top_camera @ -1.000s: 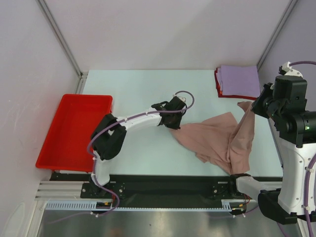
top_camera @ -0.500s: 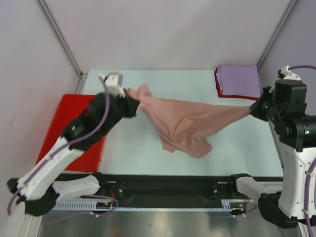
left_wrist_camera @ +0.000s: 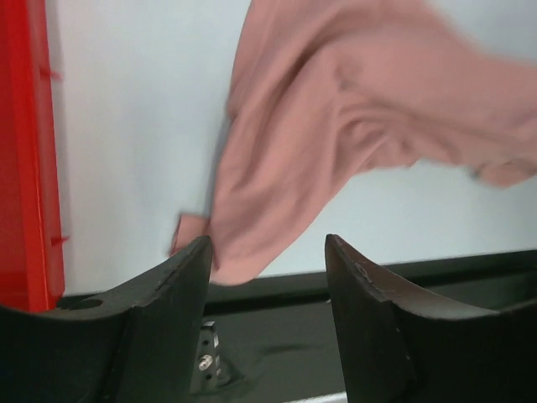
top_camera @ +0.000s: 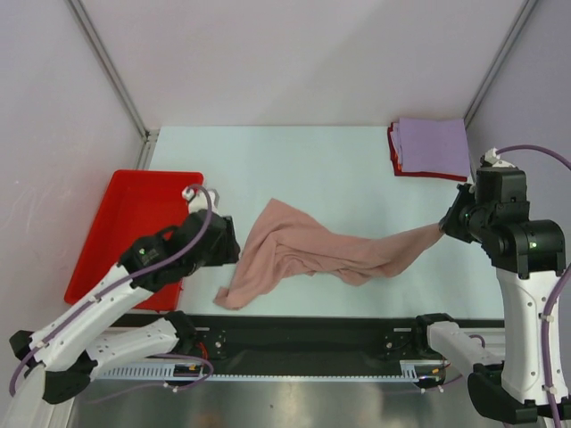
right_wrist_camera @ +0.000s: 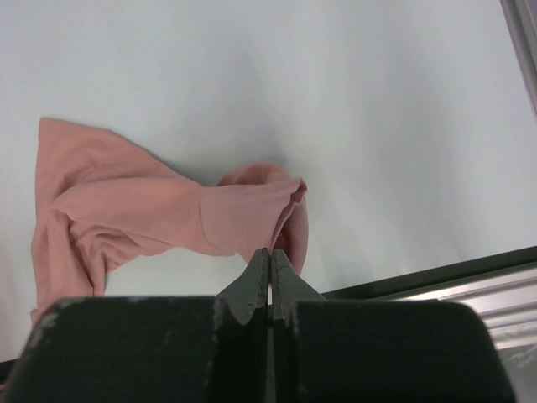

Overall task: Fold and stack the t-shirts
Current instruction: Flatten the tshirt out

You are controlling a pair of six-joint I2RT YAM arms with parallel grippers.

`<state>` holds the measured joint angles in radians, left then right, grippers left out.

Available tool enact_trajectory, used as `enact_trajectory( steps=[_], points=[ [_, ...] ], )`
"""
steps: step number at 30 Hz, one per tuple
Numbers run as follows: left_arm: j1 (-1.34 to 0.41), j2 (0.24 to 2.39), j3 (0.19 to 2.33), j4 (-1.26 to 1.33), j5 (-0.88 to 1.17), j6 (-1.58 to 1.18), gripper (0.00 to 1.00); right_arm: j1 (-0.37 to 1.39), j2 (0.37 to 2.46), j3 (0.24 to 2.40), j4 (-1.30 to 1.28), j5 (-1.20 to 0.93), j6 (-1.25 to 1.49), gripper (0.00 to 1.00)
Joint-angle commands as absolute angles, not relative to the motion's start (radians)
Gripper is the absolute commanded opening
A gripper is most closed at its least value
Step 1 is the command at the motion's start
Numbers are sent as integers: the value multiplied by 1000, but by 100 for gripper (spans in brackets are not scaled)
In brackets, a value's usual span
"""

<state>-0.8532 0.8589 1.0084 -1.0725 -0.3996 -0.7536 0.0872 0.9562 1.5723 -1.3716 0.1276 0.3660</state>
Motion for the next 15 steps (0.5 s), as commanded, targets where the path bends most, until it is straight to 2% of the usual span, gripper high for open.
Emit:
enact_trajectory(
  steps=[1, 5, 8, 15],
  points=[
    [-796, 980, 1195, -1023, -440, -660, 62, 86, 954, 1551, -1381, 129, 373, 0],
    [-663, 1162, 1239, -905, -256, -594, 59, 84, 962, 1531, -1385, 160, 357, 0],
    [-647, 1308, 1253, -788, -224, -510, 60, 84, 959, 1503, -1370, 141, 360, 0],
    [-571, 1733, 1490, -620, -261, -295, 57, 84, 966, 1499, -1333, 84, 403, 0]
  ],
)
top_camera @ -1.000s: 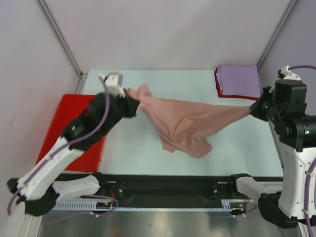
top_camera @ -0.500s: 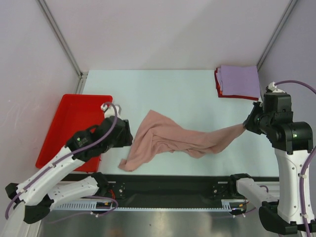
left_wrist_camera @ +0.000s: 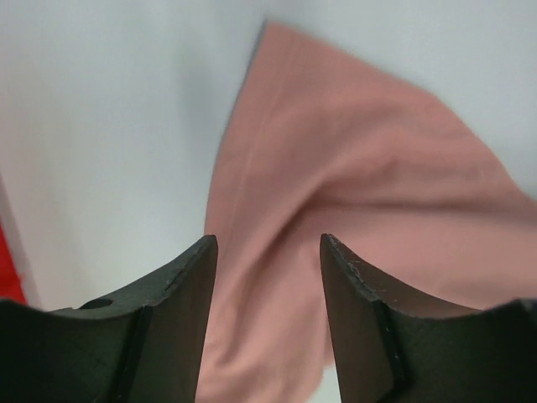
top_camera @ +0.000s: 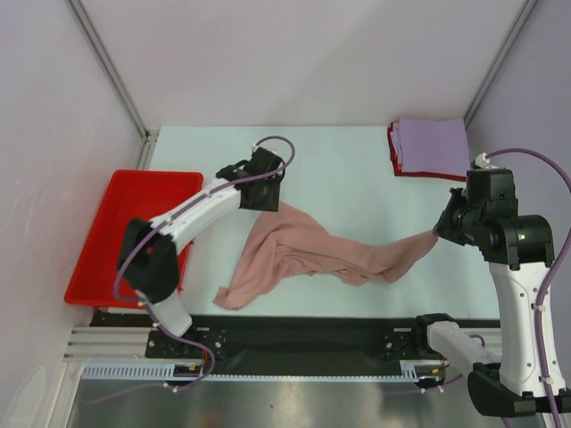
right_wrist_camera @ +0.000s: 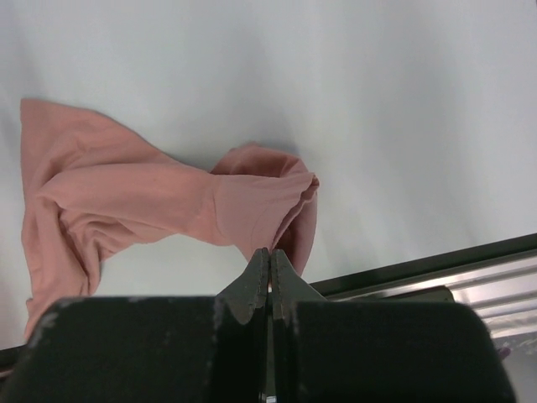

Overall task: Fold and stack the t-shirts
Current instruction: Flatten the tshirt out

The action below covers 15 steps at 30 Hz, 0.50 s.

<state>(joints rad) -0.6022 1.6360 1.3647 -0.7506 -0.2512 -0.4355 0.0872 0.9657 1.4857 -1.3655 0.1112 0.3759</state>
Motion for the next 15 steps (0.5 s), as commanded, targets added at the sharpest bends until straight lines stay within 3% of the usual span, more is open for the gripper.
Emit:
enact_trajectory(
  steps=[1, 10, 15],
  points=[
    [-563, 1770, 1517, -609, -256, -275, 57, 84, 969, 1503, -1333, 83, 406, 0],
    [-528, 2199, 1945, -803, -278, -348, 56, 84, 971, 1496, -1328, 100, 429, 0],
    [-529, 2272, 2051, -890, -317, -442, 55, 84, 971, 1496, -1318, 104, 428, 0]
  ],
)
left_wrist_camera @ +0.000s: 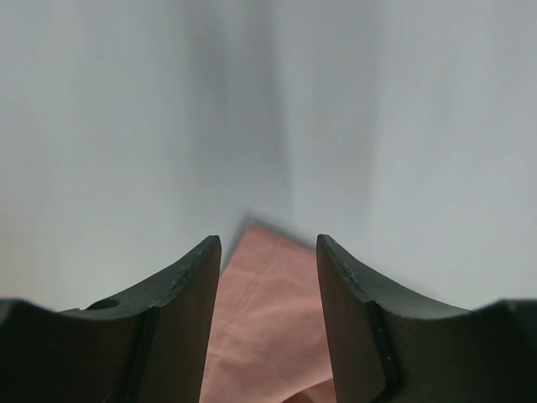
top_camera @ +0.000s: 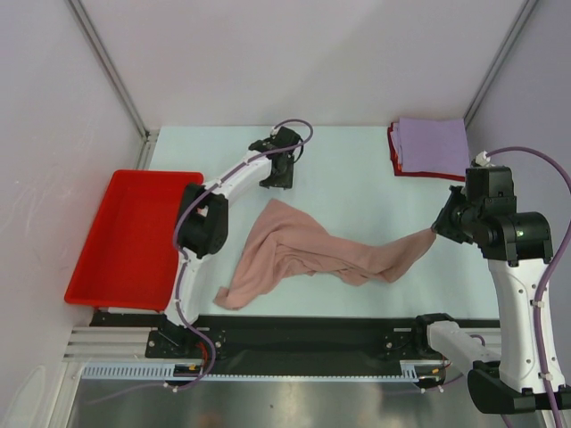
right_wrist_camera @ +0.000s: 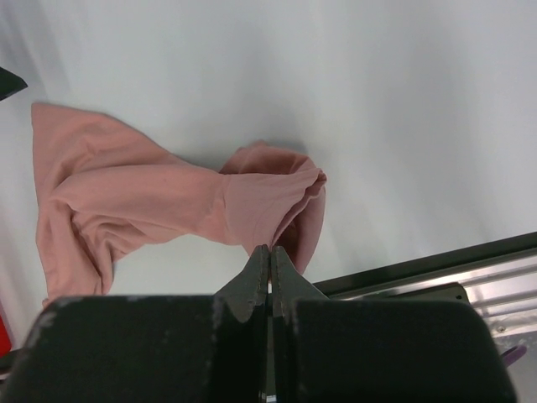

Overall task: Fold and stack the t-shirts
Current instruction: Flatten the tshirt out

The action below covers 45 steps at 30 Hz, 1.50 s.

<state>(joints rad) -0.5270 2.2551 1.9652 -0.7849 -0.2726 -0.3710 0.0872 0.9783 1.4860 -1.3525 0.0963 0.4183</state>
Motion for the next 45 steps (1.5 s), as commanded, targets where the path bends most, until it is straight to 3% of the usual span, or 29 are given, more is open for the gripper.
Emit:
enact_trajectory(
  steps=[1, 27, 33, 36, 45],
  points=[
    [-531, 2281, 2060, -902, -336, -468, 55, 84, 971, 1494, -1316, 109, 426, 0],
    [-532, 2382, 2046, -914, -313, -520, 39, 84, 968, 1509, -1322, 127, 408, 0],
    [-531, 2384, 2048, -902, -328, -509, 19, 84, 977, 1512, -1316, 124, 407, 0],
    [-532, 2352, 2046, -896, -344, -500, 1, 83, 989, 1522, -1304, 127, 397, 0],
    [-525, 2048, 2102, -954, -460, -423, 0, 84, 1152, 1722, -1293, 101, 365, 0]
  ],
)
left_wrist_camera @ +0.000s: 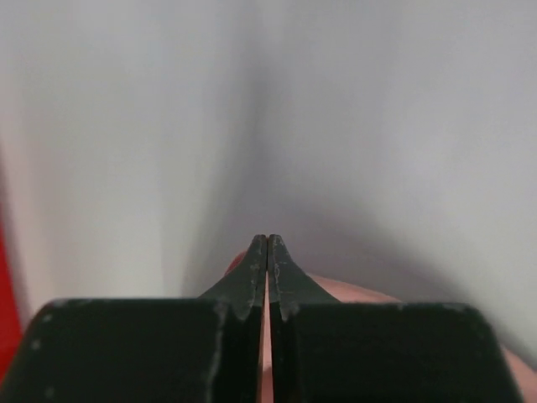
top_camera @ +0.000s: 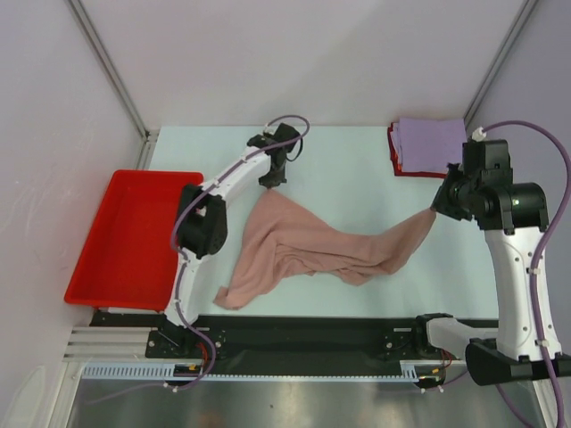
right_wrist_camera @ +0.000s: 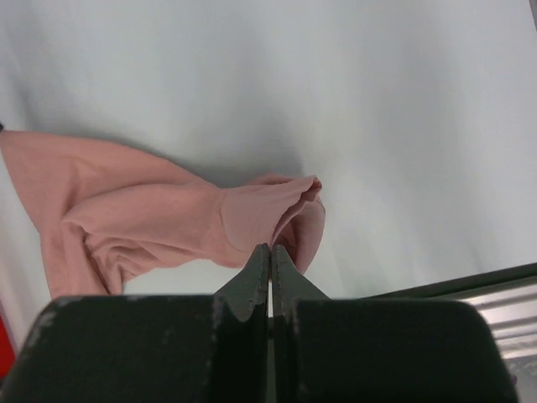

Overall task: Fold and stack the t-shirts
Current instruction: Flatten the tshirt out

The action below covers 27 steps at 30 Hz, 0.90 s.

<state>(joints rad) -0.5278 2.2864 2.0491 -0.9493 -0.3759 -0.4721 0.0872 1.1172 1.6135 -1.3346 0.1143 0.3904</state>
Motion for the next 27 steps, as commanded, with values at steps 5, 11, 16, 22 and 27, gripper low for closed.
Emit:
enact_trajectory(
  steps=[5, 11, 16, 22, 27],
  points=[
    [-525, 1726, 2099, -910, -509, -361, 0, 81, 1227, 1900, -1243, 126, 315, 0],
    [-525, 1407, 2044, -752, -531, -296, 0, 9, 1406, 2247, -1172, 160, 291, 0],
    [-525, 1238, 2011, -621, -613, -192, 0, -29, 1444, 2416, -1016, 78, 314, 0],
    [-525, 1091, 2085, -534, -615, -75, 0, -29, 1303, 2379, -657, -47, 298, 0],
    [-526, 985, 2054, -479, -546, -45, 0, -29, 1122, 2361, -462, -78, 249, 0]
  ],
)
